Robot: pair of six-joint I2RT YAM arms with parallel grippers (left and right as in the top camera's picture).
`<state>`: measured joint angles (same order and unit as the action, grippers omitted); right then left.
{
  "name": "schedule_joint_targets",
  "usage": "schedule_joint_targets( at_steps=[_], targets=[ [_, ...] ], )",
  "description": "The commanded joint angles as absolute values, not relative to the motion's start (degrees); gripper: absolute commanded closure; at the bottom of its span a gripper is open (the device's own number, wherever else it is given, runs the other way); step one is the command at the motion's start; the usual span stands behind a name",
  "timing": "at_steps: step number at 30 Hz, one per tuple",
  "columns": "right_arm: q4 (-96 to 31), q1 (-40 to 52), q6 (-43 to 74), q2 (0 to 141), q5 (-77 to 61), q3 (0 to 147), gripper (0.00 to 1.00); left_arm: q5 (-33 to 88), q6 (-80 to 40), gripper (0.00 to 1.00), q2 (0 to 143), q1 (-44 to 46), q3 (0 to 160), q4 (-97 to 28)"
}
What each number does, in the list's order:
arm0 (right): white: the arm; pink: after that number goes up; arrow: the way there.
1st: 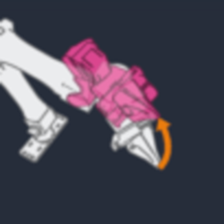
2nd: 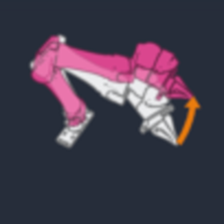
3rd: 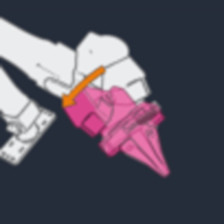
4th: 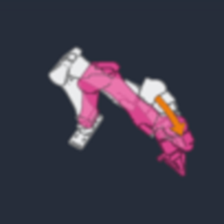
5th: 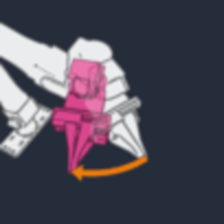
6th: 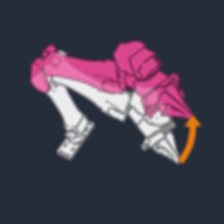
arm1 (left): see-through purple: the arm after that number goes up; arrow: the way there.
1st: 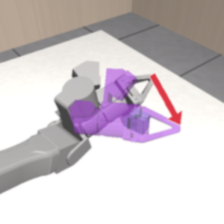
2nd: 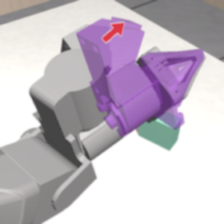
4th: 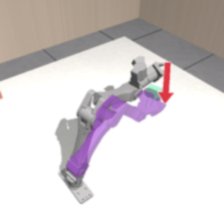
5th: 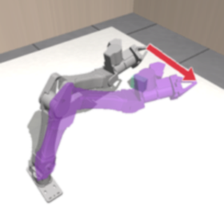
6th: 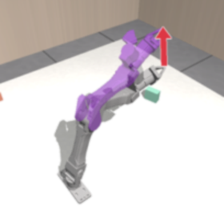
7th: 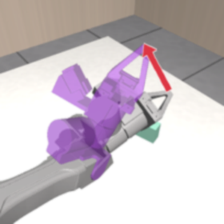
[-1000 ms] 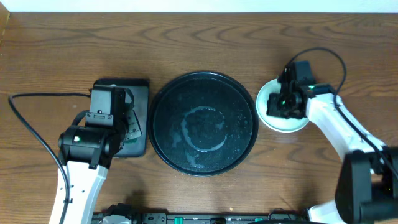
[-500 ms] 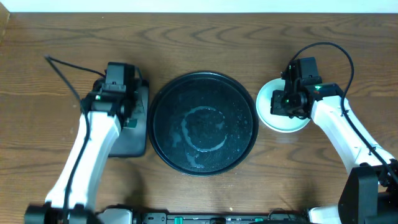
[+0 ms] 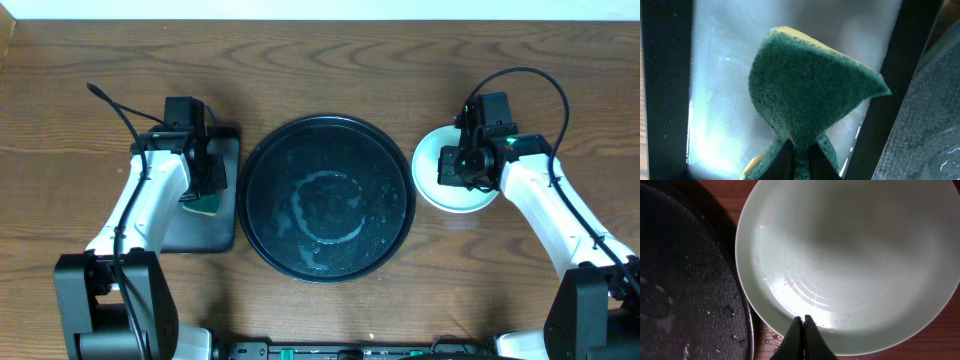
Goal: Clean dirty plates on tray and stack at the side
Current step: 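Lower the green sponge into the basin with the left gripper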
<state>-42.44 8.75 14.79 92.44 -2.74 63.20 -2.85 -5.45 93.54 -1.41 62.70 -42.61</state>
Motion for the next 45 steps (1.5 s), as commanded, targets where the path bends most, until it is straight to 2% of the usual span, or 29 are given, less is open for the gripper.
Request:
schedule_joint_targets(
  at_steps=[1,8,9,10,11,16,17,19,22,24,25,26,45],
  targets=[
    [-42.5,9.47,14.06,92.6,-1.91,63.53,0.99,-2.11,-4.29,0.83,93.06,-1.61,62.7,-42.68],
    [-42.5,9.47,14.04,92.6,-1.91,63.53,0.99,-2.13,-4.32,0.83,93.06,-1.61,62.67,-42.68],
    [-42.48,9.47,14.04,92.6,-1.89,63.53,0.98,-2.11,-4.49,0.77,93.06,-1.61,62.7,-42.63],
    [-42.44,9.47,14.06,92.6,-1.83,63.53,0.96,-2.09,-4.69,0.75,92.99,-1.61,62.74,-42.57],
    [-42.33,9.47,14.06,92.6,-1.63,63.53,0.92,-2.07,-4.8,0.73,92.86,-1.61,62.92,-42.57],
    [-41.76,9.47,14.04,92.6,-0.71,63.53,0.39,-1.87,-6.22,0.68,89.47,-1.61,65.23,-43.35],
    [-41.45,9.47,14.04,92.6,0.05,63.53,0.34,-1.87,-6.55,0.66,88.53,-1.61,65.54,-43.29],
    [-39.59,9.47,14.02,92.6,4.82,63.53,0.27,-1.89,-7.25,0.56,84.27,-1.61,66.04,-42.02],
    [-37.34,9.47,11.31,92.6,7.29,63.53,0.24,-1.89,-7.6,0.36,79.55,-1.58,66.04,-40.32],
    [-35.7,9.47,8.88,92.6,7.27,63.53,0.21,-1.89,-7.6,0.26,76.9,-1.58,66.02,-40.16],
    [-35.33,9.47,8.69,92.6,7.27,63.53,0.16,-1.89,-7.6,0.25,75.9,-1.58,66.02,-40.18],
    [-35.35,9.47,8.69,92.6,7.27,63.53,0.01,-1.89,-7.57,0.25,75.16,-1.58,66.02,-40.18],
    [-35.42,9.47,8.71,92.6,7.25,63.53,0.01,-1.91,-7.57,0.23,74.11,-1.58,65.87,-40.18]
  ],
)
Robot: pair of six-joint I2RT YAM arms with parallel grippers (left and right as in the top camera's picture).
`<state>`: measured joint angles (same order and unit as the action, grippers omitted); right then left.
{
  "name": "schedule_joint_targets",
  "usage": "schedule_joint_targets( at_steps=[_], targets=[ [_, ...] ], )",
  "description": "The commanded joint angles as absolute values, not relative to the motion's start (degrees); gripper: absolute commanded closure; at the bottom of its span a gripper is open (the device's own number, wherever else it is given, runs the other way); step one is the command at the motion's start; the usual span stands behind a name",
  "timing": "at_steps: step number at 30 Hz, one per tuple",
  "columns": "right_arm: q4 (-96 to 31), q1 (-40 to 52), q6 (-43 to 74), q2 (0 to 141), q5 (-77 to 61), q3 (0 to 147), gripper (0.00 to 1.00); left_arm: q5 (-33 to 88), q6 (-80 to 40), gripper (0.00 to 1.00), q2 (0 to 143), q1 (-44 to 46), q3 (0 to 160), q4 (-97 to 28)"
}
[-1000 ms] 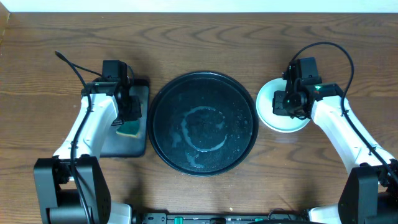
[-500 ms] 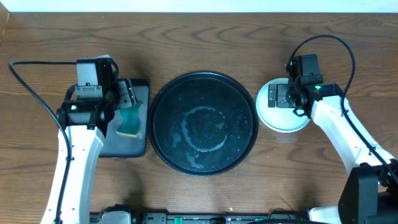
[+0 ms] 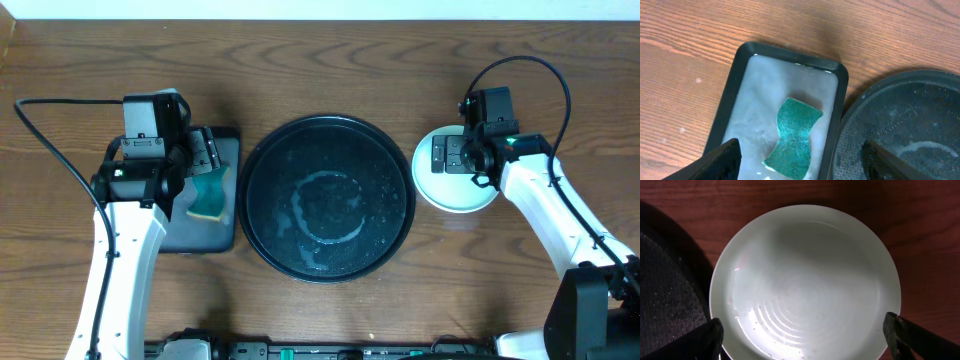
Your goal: Clean dirty plates on tray and stack at the side
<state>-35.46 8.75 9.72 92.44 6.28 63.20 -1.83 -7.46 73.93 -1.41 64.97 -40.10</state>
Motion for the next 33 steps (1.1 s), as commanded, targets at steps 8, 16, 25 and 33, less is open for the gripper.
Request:
schedule_joint_targets(
  at_steps=[8,16,25,33],
  targets=[
    [-35.42,9.47,8.69,92.6,7.25,63.53,0.01,-1.91,-7.57,0.23,74.11,-1.58,65.87,-40.18],
    [-35.55,9.45,8.69,93.01,7.27,63.51,0.01,-1.91,-7.57,0.22,74.11,-1.58,65.87,-40.18],
    [-35.57,9.47,8.71,79.96,7.25,63.07,0.01,-1.91,-7.57,0.22,74.11,-1.58,65.87,-40.18],
    [-35.57,9.47,8.71,62.94,7.25,63.05,0.01,-1.91,-7.57,0.23,74.11,-1.58,65.87,-40.18]
  ],
)
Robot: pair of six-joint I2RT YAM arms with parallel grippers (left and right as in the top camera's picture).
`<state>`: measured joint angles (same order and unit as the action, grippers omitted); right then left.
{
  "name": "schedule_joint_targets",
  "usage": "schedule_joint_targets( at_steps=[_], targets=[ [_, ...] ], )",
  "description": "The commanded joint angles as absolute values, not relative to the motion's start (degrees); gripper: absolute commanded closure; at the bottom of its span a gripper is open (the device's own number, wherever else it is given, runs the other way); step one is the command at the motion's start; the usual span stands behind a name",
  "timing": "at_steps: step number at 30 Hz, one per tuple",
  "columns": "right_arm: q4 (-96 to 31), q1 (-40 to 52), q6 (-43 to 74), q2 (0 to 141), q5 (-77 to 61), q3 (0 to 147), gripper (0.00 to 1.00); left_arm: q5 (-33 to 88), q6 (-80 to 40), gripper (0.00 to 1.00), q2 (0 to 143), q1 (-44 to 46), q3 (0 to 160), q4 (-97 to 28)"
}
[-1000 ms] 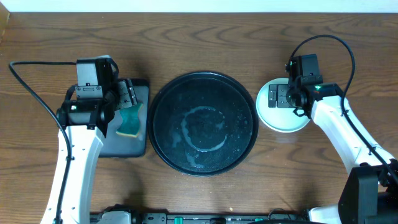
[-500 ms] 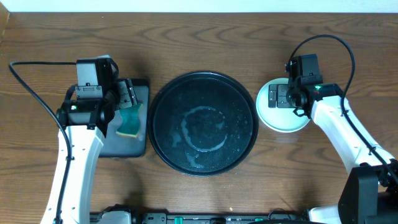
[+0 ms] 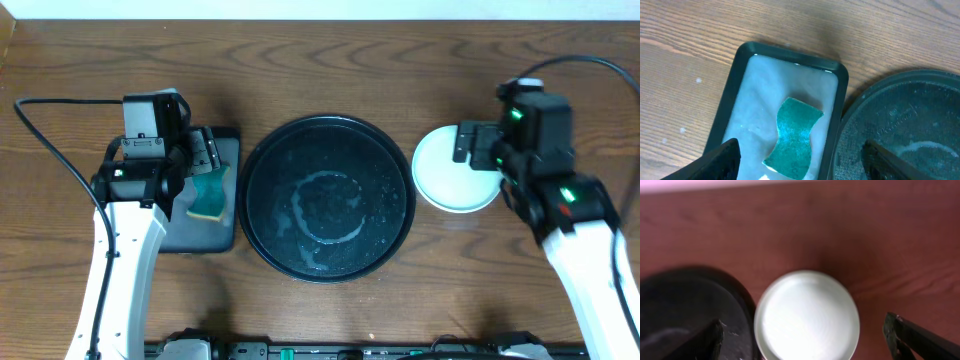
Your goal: Clean dirty plates on tray and stack at the side
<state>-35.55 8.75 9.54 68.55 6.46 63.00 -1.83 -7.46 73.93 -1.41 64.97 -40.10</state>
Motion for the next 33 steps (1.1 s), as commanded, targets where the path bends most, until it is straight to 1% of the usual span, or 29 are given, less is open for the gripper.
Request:
schedule_joint_targets(
  at_steps=[1,6,11,18,19,25,28,33],
  targets=[
    [-35.59,9.47,8.71,59.96,7.25,63.05,0.01,-1.89,-7.57,0.22,74.11,-1.58,65.87,-40.21],
    [-35.75,9.47,8.69,50.0,7.29,63.05,0.01,-1.91,-7.57,0.22,74.11,-1.58,65.87,-40.18],
    [-35.73,9.43,6.26,39.48,6.83,62.5,0.01,-1.91,-7.57,0.22,74.11,-1.58,65.87,-40.18],
    [-35.33,7.79,6.33,22.96,5.5,53.3,0.01,-1.91,-7.57,0.22,74.11,-1.58,65.87,-40.18],
    [-33.87,6.28,6.61,17.34,3.99,48.69,0.01,-1.91,-7.57,0.22,74.11,-1.58,65.87,-40.18],
    [-20.86,1.48,6.61,4.32,-1.91,34.26,0.01,-1.91,-7.57,0.22,74.11,-1.58,65.87,-40.18],
    [-11.11,0.64,7.92,0.97,-2.66,27.44,0.01,-1.91,-7.57,0.22,74.11,-1.58,65.87,-40.18],
    [4.97,0.75,9.39,0.32,-2.9,17.45,0.01,-1.91,-7.57,0.22,74.11,-1.58,65.87,-40.18]
  ],
)
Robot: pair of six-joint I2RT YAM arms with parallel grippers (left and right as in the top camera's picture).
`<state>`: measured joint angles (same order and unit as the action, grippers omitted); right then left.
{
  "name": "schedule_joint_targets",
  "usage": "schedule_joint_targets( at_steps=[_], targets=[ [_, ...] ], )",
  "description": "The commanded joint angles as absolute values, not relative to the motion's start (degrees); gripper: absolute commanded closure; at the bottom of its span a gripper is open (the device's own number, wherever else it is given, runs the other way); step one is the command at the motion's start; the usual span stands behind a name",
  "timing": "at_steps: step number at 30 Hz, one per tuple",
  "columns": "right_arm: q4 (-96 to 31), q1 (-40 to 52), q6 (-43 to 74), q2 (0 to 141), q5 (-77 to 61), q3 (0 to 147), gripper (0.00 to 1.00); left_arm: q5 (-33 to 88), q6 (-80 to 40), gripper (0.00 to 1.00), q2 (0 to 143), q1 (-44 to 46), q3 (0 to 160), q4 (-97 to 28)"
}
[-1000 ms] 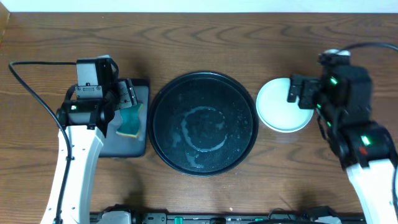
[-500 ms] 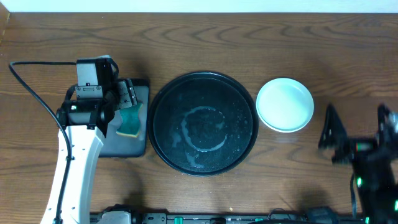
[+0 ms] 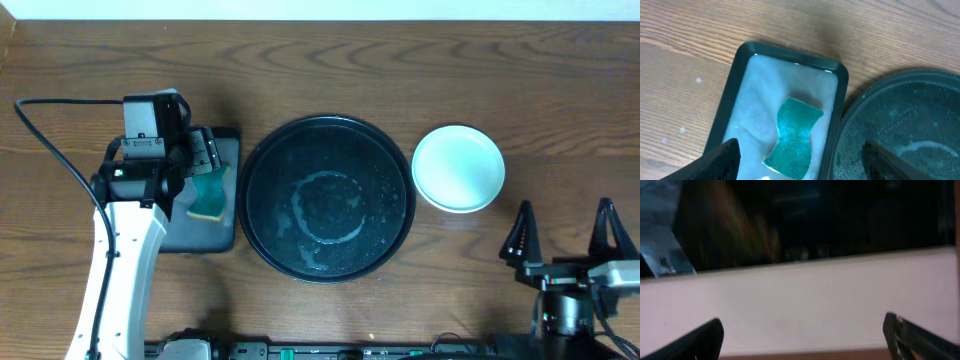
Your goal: Clean dirty plates on tray and stack at the side
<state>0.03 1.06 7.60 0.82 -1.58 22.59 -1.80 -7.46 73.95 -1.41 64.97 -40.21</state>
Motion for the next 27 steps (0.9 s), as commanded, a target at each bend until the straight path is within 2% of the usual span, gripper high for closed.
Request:
schedule_joint_targets(
  at_steps=[1,7,14,24,27],
  targets=[
    [7.44,0.75,9.41,0.32,-2.92,15.57,0.01,-1.91,-7.57,0.22,74.11,-1.58,65.87,-40.18],
    [14.24,0.8,10.92,0.32,-3.11,6.9,0.01,-1.91,-7.57,0.22,74.11,-1.58,65.87,-40.18],
    [14.17,0.8,11.22,0.3,-3.09,0.58,0.01,-1.91,-7.57,0.22,74.11,-1.58,65.87,-40.18],
    [-3.55,0.84,5.8,0.27,-2.81,0.3,0.01,-1.91,-7.57,0.22,74.11,-1.58,65.87,-40.18],
    [-4.12,1.1,3.22,0.27,-2.44,0.3,0.01,-1.91,-7.57,0.22,74.11,-1.58,65.87,-40.18]
  ],
)
